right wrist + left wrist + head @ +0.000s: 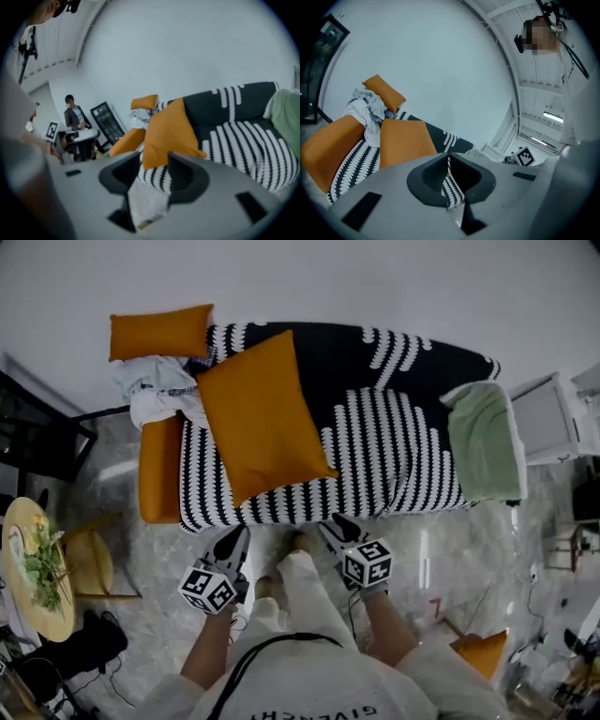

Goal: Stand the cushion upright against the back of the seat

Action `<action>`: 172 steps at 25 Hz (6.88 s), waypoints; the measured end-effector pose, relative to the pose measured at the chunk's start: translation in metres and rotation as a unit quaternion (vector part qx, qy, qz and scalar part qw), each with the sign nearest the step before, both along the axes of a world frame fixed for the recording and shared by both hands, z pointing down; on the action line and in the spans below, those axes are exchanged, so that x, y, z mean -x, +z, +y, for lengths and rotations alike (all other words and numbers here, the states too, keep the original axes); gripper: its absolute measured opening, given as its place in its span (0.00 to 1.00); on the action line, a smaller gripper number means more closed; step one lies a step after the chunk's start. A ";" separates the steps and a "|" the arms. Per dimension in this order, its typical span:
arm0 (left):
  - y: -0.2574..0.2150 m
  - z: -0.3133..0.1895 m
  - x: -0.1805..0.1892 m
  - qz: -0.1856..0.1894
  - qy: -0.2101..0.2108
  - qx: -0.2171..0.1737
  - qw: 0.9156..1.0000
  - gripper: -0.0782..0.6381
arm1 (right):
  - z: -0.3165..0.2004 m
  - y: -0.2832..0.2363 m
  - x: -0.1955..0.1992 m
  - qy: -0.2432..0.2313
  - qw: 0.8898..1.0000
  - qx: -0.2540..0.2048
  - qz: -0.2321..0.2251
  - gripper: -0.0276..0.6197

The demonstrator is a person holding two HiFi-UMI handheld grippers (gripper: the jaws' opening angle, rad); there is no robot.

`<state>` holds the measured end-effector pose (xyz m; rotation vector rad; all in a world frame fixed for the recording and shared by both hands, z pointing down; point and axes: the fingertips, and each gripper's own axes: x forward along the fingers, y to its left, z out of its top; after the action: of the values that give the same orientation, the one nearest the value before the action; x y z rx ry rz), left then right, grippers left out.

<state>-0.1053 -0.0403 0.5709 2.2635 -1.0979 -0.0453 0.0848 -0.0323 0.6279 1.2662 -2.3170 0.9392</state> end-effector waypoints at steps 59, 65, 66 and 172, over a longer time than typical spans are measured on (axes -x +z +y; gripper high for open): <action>0.095 0.037 0.100 -0.012 -0.151 0.137 0.979 0.29 | -0.098 -0.045 0.023 0.010 0.986 0.022 -0.163 0.09; 0.089 0.002 0.099 -0.003 -0.154 0.126 0.980 0.34 | -0.091 -0.089 -0.002 0.038 0.979 0.018 -0.200 0.09; 0.089 -0.004 0.097 -0.001 -0.155 0.125 0.980 0.36 | -0.090 -0.094 -0.008 0.044 0.978 0.017 -0.203 0.09; 0.027 -0.149 0.100 -0.360 -0.144 0.055 0.920 0.19 | -0.224 -0.036 -0.026 -0.094 0.993 0.014 0.069 0.30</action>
<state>-0.2051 -0.1894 0.5975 2.0286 -1.7455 0.7670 0.1107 -0.2560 0.5920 1.0464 -2.2602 0.7921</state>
